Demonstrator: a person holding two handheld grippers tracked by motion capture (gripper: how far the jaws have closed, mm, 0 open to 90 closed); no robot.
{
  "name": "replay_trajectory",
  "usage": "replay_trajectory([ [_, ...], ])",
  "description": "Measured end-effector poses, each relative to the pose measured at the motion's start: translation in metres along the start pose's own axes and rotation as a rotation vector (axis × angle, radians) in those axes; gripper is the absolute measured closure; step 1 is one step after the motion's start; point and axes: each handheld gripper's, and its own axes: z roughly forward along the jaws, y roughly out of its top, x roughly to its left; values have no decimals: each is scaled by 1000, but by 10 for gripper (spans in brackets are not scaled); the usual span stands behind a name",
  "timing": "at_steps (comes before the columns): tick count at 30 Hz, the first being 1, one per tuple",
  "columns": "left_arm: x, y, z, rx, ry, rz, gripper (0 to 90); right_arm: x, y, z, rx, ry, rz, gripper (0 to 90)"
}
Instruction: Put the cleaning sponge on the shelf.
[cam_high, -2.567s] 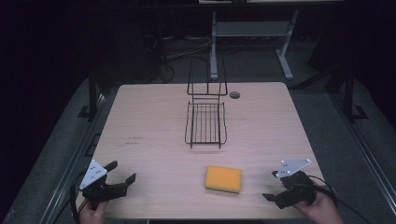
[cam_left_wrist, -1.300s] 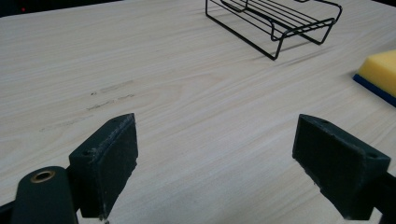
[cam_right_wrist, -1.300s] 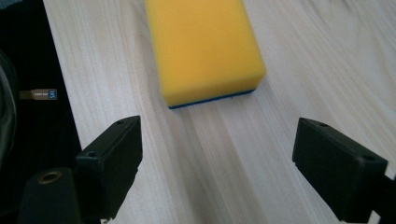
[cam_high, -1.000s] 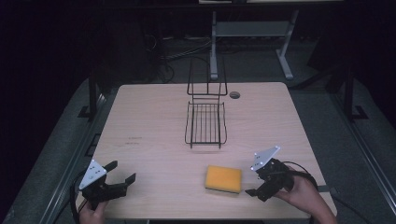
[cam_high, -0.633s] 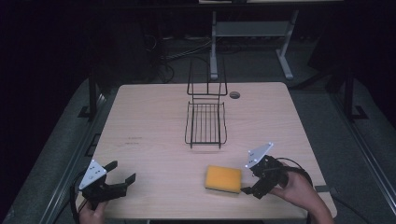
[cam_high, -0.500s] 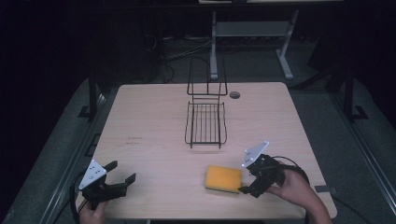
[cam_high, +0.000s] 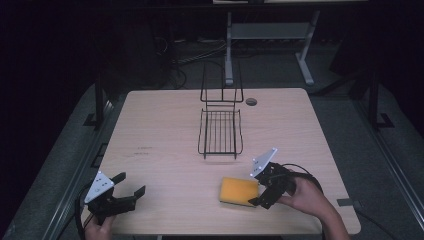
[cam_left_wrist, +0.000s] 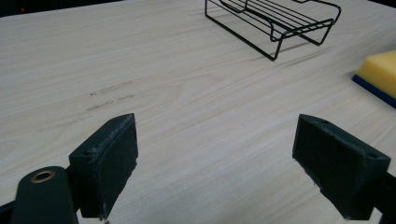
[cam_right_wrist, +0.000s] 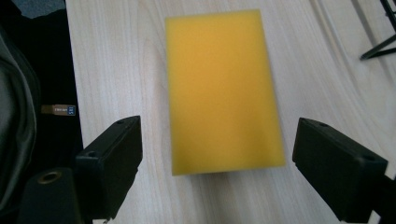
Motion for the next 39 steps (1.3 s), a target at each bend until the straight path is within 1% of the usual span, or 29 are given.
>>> replay_trajectory([
  [9,0,0,0,1,-3,2,134,-3,9,6,7,24,-6,155],
  [18,-1,0,0,2,-5,2,135,-5,18,17,27,43,-22,155],
  [22,-1,0,0,3,-5,2,134,-6,21,20,30,46,-34,155],
  [34,-1,0,0,3,-8,1,134,-9,27,28,47,54,-40,155],
  [39,-1,0,1,6,-6,5,134,-9,28,34,69,53,-45,154],
])
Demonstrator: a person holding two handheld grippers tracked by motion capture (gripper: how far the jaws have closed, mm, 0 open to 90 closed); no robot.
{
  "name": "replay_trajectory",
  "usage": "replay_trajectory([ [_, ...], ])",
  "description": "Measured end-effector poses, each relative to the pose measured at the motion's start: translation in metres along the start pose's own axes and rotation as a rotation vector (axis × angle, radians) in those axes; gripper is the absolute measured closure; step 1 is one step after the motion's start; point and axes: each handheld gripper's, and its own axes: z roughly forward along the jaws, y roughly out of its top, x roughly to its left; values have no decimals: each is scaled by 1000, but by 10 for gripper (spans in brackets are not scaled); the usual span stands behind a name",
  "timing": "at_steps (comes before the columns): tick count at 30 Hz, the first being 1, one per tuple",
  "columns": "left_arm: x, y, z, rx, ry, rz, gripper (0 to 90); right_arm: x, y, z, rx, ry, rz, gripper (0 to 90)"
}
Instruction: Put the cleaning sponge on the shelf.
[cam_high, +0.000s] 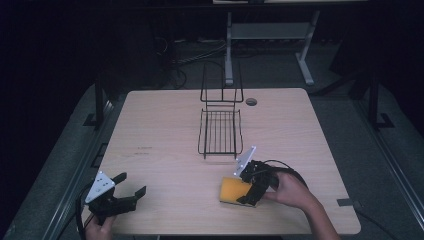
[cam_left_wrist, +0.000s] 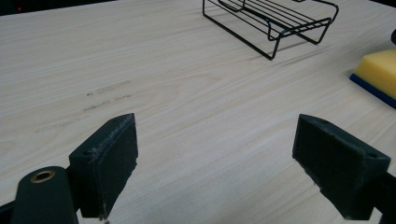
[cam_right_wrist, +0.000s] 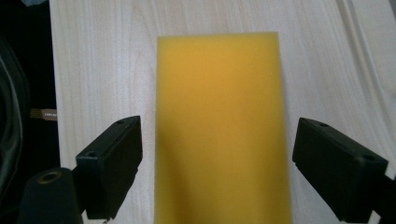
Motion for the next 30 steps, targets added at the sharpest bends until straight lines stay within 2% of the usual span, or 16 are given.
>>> replay_trajectory([
  [7,0,0,0,-2,-2,0,134,-2,2,4,13,5,-5,155],
  [14,0,0,0,-4,0,-7,134,-4,4,12,49,3,-7,154],
  [30,0,0,0,-4,-1,-7,134,-5,6,23,70,16,-11,152],
])
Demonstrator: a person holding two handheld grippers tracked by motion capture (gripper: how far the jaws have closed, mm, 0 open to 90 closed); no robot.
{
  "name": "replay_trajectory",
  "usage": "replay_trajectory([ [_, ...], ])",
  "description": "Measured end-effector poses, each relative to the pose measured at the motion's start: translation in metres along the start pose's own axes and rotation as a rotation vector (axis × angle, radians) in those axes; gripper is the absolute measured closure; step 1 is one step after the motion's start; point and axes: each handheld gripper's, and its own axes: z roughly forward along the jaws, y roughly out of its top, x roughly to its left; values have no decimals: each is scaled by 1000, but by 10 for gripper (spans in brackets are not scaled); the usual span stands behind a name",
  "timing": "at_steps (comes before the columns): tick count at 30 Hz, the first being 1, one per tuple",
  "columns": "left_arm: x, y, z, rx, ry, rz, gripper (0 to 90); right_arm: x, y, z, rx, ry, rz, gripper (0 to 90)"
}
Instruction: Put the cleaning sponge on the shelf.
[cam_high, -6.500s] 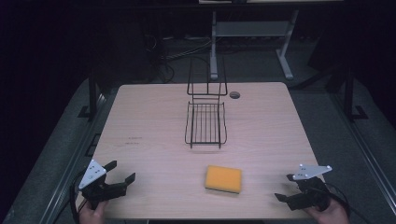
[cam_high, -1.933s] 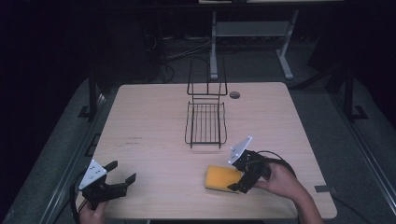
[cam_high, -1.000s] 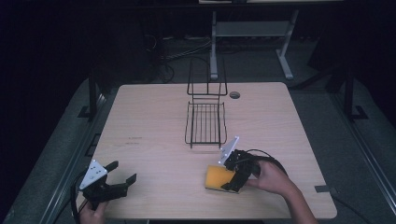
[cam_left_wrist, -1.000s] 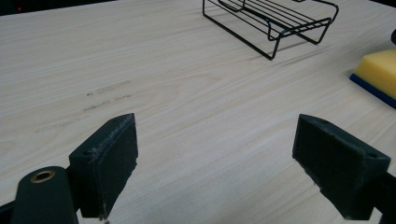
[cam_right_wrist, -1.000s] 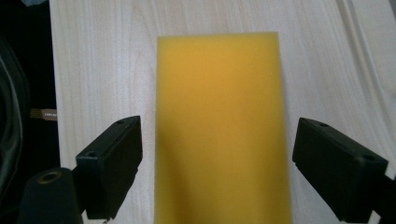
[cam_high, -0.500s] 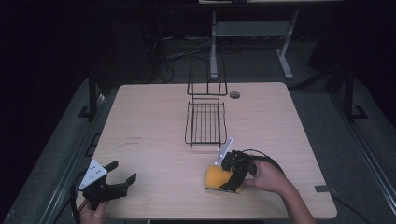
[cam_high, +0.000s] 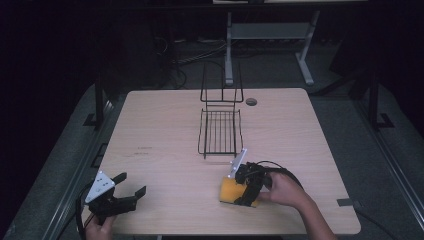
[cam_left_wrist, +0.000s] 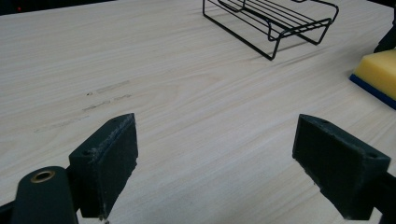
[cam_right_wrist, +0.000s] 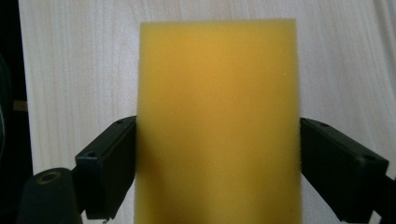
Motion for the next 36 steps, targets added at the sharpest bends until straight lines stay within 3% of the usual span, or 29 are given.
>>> replay_trajectory([
  [22,1,0,0,-1,1,-4,134,3,1,9,26,-23,-21,181],
  [36,1,0,0,-4,1,-8,134,1,8,1,19,-19,-40,212],
])
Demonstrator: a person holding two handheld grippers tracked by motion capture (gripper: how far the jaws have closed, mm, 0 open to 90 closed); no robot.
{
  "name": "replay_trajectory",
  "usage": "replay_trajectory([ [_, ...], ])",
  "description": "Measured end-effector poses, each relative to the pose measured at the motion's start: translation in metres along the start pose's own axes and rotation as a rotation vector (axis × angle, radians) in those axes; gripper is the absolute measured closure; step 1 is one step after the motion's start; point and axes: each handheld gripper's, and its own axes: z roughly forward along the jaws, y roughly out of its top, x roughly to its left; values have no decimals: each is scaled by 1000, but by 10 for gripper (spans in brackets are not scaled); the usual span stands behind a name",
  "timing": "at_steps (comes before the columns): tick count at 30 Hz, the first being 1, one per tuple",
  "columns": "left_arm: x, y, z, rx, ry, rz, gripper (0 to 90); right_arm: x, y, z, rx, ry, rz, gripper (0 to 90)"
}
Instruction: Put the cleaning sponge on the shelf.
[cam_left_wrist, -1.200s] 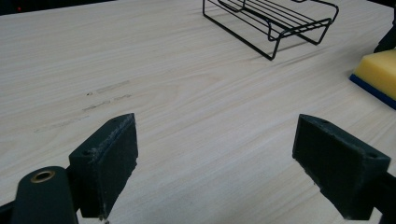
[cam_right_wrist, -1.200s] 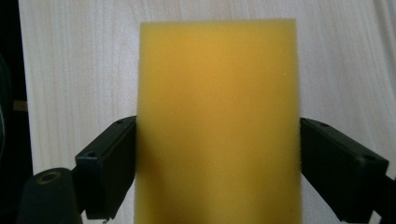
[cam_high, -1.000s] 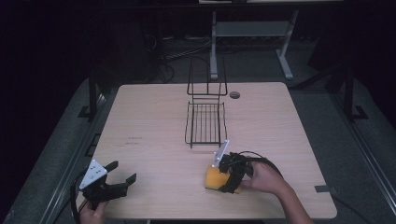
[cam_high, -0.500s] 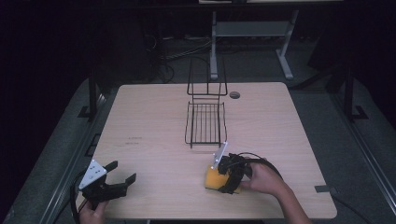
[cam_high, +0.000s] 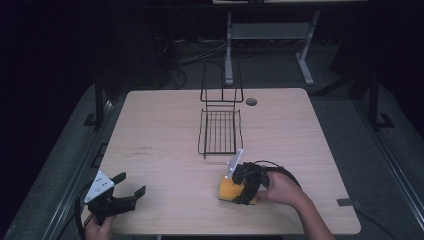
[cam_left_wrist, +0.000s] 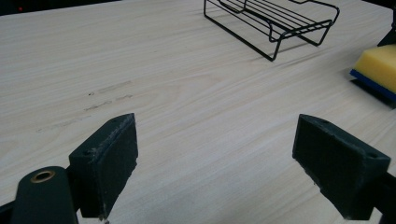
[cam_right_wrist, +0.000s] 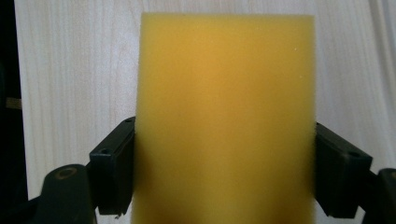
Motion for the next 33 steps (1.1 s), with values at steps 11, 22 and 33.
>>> replay_trajectory([
  [11,2,0,-1,-3,-2,-5,134,-8,11,-14,-14,-3,-10,213],
  [22,1,2,0,0,-1,7,134,-22,22,-29,-31,-1,-15,213],
  [33,2,2,2,-3,-5,5,134,-37,36,-39,-35,3,-18,213],
])
